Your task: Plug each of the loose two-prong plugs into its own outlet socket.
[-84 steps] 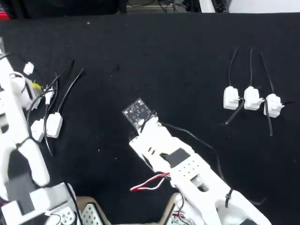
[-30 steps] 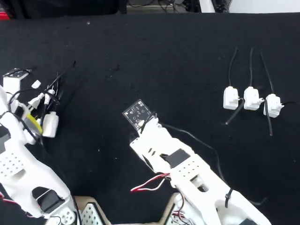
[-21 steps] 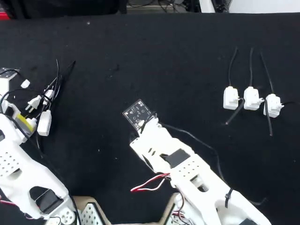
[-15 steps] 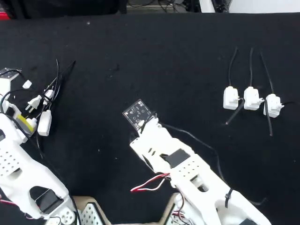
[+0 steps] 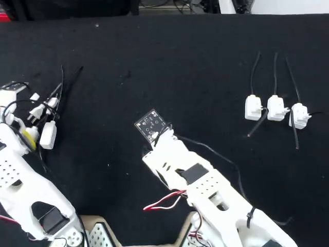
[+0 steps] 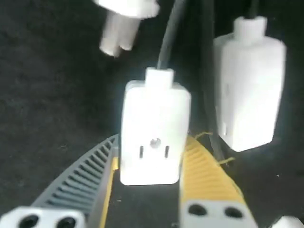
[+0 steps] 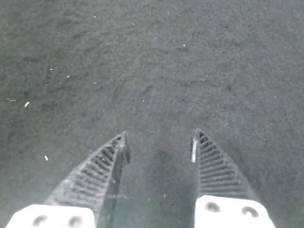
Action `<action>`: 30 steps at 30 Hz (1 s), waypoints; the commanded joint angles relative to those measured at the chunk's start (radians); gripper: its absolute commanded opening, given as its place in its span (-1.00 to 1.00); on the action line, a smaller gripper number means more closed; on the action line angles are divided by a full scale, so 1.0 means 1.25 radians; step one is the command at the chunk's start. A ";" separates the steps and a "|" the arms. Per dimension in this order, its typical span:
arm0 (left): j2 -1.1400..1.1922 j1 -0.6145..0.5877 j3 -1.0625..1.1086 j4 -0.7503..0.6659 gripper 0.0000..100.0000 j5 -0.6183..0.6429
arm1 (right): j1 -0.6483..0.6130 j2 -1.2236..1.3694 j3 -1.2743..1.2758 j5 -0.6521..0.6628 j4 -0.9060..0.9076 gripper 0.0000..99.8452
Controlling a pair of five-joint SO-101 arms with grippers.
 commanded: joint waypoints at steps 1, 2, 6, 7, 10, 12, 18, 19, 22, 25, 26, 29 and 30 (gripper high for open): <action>-0.037 0.003 -0.109 0.103 -0.87 0.002 | -0.007 -0.003 -0.006 -0.002 -0.020 -0.61; -0.043 -0.001 -0.132 0.128 -0.88 0.002 | -0.007 -0.003 -0.006 -0.002 -0.020 -0.61; -0.075 -0.025 -0.192 0.174 -0.93 0.002 | -0.007 -0.003 -0.006 -0.002 -0.020 -0.61; -0.092 -0.039 -0.199 0.174 -0.93 -0.002 | -0.007 -0.003 -0.006 -0.002 -0.020 -0.61; -0.155 -0.077 -0.206 0.174 -0.94 -0.005 | -0.007 -0.003 -0.006 -0.002 -0.020 -0.61; -0.198 -0.099 -0.199 0.174 -0.94 -0.031 | -0.007 -0.003 -0.006 -0.002 -0.020 -0.61; -0.345 -0.166 -0.192 0.174 -0.94 -0.074 | -0.007 -0.003 -0.006 -0.002 -0.020 -0.61; -0.372 -0.172 -0.192 0.174 -0.94 -0.059 | -0.006 -0.004 -0.006 -0.002 -0.020 -0.61; -0.444 -0.172 -0.181 0.174 -0.94 0.021 | 0.038 -0.009 -0.014 -0.002 -0.015 -0.61; -0.519 -0.138 -0.110 0.174 -0.94 0.098 | 0.125 -0.009 -0.039 -0.010 -0.015 -0.61; -0.550 -0.121 -0.075 0.174 -0.94 0.125 | 0.153 -0.009 -0.044 -0.011 -0.015 -0.61; -0.654 -0.035 0.063 0.174 -0.94 0.190 | 0.196 -0.009 -0.046 -0.011 -0.015 -0.61; -0.692 0.006 0.116 0.174 -0.94 0.210 | 0.200 -0.009 -0.046 -0.011 -0.015 -0.61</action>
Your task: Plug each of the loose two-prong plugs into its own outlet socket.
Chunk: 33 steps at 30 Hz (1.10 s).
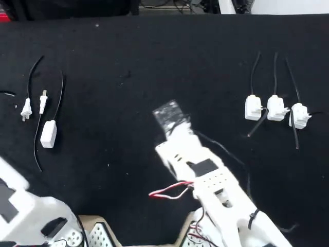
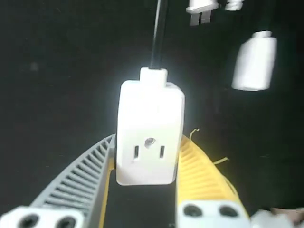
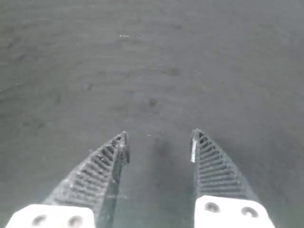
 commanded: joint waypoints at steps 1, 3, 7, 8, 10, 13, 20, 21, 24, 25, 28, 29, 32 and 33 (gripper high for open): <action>-0.196 0.172 0.208 0.007 -0.94 0.103 | 0.053 -0.009 -0.046 -0.005 -0.015 -0.61; -0.264 0.285 0.327 0.005 -0.94 0.156 | 0.054 -0.009 -0.046 -0.005 -0.017 -0.61; -0.333 0.565 0.586 -0.093 -0.94 0.276 | 0.071 -0.009 -0.046 -0.005 -0.018 -0.61; -0.335 0.624 0.647 -0.144 -0.94 0.318 | 0.079 -0.009 -0.046 -0.005 -0.018 -0.61; -0.334 0.725 0.759 -0.254 -0.94 0.388 | 0.093 -0.009 -0.046 -0.005 -0.020 -0.61; -0.334 0.833 0.903 -0.422 -0.94 0.443 | 0.108 -0.009 -0.046 -0.005 -0.020 -0.61; -0.334 0.946 1.055 -0.641 -0.60 0.609 | 0.107 -0.009 -0.047 -0.005 -0.020 -0.61; -0.334 0.953 1.060 -0.648 -0.51 0.626 | 0.107 -0.009 -0.047 -0.005 -0.020 -0.61; -0.341 0.948 1.060 -0.648 -0.48 0.636 | 0.107 -0.009 -0.047 -0.005 -0.020 -0.61; -0.342 0.934 1.060 -0.648 -0.50 0.635 | 0.107 -0.009 -0.047 -0.005 -0.020 -0.61; -0.342 0.878 1.059 -0.651 -0.53 0.635 | 0.107 -0.009 -0.047 -0.005 -0.020 -0.61; -0.342 0.860 1.059 -0.653 -0.53 0.635 | 0.106 -0.009 -0.047 -0.005 -0.020 -0.61; -0.336 0.810 1.045 -0.655 -0.53 0.632 | 0.106 -0.009 -0.047 -0.005 -0.020 -0.61; -0.334 0.794 1.038 -0.657 -0.53 0.619 | 0.106 -0.009 -0.047 -0.005 -0.020 -0.61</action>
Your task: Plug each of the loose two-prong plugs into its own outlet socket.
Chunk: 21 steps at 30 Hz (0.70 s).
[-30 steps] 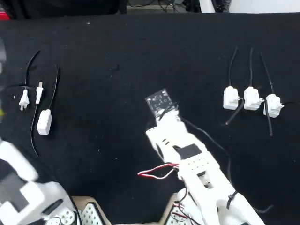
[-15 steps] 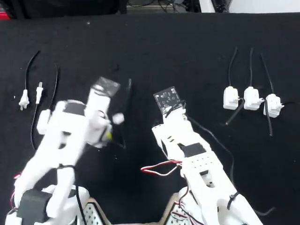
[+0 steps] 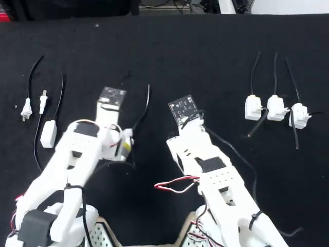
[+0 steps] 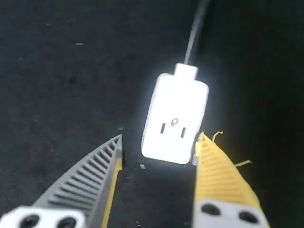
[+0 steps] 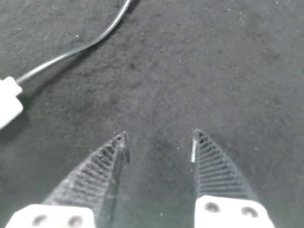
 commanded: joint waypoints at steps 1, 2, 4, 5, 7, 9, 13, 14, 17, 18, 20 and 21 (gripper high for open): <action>-0.016 -0.078 -0.028 -0.025 -0.53 -0.027 | 0.014 -0.009 -0.047 -0.005 -0.020 -0.61; -0.016 -0.089 -0.020 -0.049 -0.53 -0.048 | 0.014 -0.009 -0.047 -0.005 -0.020 -0.61; -0.016 -0.110 -0.001 -0.098 -0.54 -0.082 | 0.014 -0.009 -0.047 -0.005 -0.020 -0.61; -0.016 -0.121 0.010 -0.119 -0.54 -0.096 | 0.014 -0.009 -0.047 -0.005 -0.020 -0.61; -0.016 -0.147 0.018 -0.137 -0.54 -0.115 | 0.014 -0.009 -0.047 -0.005 -0.020 -0.61; -0.021 -0.174 0.007 -0.139 -0.54 -0.123 | 0.014 -0.009 -0.047 -0.005 -0.020 -0.61; -0.023 -0.212 -0.036 -0.139 -0.54 -0.118 | 0.014 -0.007 -0.047 -0.005 -0.021 -0.61; -0.020 -0.219 -0.048 -0.140 -0.54 -0.118 | 0.014 -0.007 -0.047 -0.005 -0.021 -0.61; -0.017 -0.228 -0.082 -0.145 -0.54 -0.117 | 0.014 -0.007 -0.047 -0.005 -0.021 -0.61; -0.017 -0.226 -0.089 -0.145 -0.54 -0.117 | 0.014 -0.007 -0.047 -0.005 -0.021 -0.61; -0.017 -0.220 -0.094 -0.146 -0.54 -0.117 | 0.014 -0.007 -0.047 -0.005 -0.021 -0.61; -0.016 -0.219 -0.093 -0.153 -0.54 -0.117 | 0.014 -0.007 -0.047 -0.005 -0.021 -0.61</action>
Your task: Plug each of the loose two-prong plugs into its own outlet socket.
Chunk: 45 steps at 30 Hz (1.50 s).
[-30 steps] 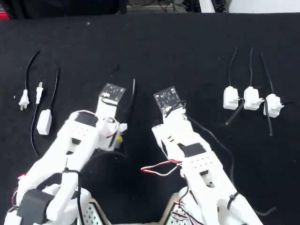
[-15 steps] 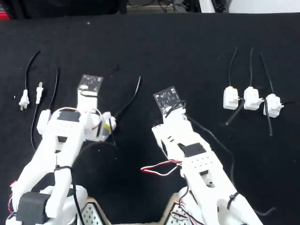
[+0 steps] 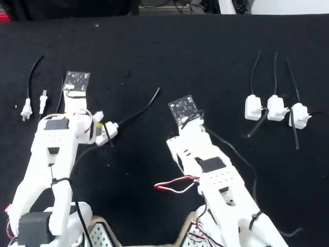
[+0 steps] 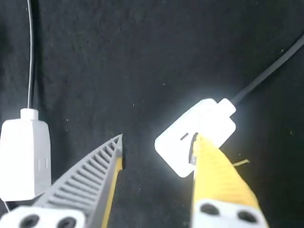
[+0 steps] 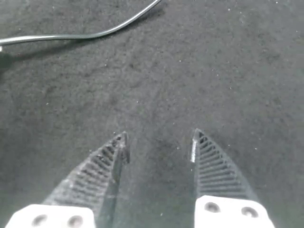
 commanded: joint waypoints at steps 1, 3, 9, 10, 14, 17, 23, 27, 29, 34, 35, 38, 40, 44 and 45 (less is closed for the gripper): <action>-0.015 0.002 -0.048 -0.036 -0.54 -0.004 | 0.014 -0.007 -0.047 -0.005 -0.021 -0.61; -0.009 -0.002 -0.021 -0.075 -0.54 -0.005 | 0.014 -0.007 -0.047 -0.005 -0.021 -0.61; 0.066 0.004 0.029 -0.101 -0.54 -0.006 | 0.014 -0.008 -0.047 -0.005 -0.021 -0.61; 0.076 0.012 0.024 -0.080 -0.54 -0.006 | 0.014 -0.008 -0.047 -0.005 -0.021 -0.61; 0.087 0.073 0.006 0.011 -0.54 -0.006 | 0.012 -0.008 -0.047 -0.005 -0.021 -0.61; 0.087 0.155 0.003 0.061 -0.54 -0.006 | 0.012 -0.008 -0.047 -0.005 -0.021 -0.61; 0.087 0.274 0.006 0.090 -0.54 -0.005 | 0.012 -0.008 -0.047 -0.005 -0.021 -0.61; 0.086 0.261 -0.064 0.162 -0.54 -0.009 | 0.012 -0.008 -0.047 -0.005 -0.021 -0.61; 0.086 0.238 -0.131 0.221 -0.54 -0.010 | 0.012 -0.008 -0.047 -0.005 -0.021 -0.61; 0.088 0.155 -0.292 0.330 -0.54 -0.011 | 0.012 -0.009 -0.048 -0.005 -0.021 -0.61; 0.093 0.138 -0.314 0.335 -0.54 -0.011 | 0.012 -0.009 -0.050 -0.005 -0.021 -0.61; 0.099 0.093 -0.327 0.319 -0.54 -0.012 | 0.012 -0.009 -0.053 -0.005 -0.021 -0.61; 0.118 0.074 -0.285 0.277 -0.54 -0.012 | 0.012 -0.009 -0.055 -0.005 -0.021 -0.61; 0.190 0.068 -0.176 0.198 -0.54 -0.064 | 0.018 -0.009 -0.056 -0.005 -0.018 -0.61; 0.206 0.074 -0.155 0.185 -0.54 -0.068 | 0.018 -0.009 -0.056 -0.005 -0.018 -0.61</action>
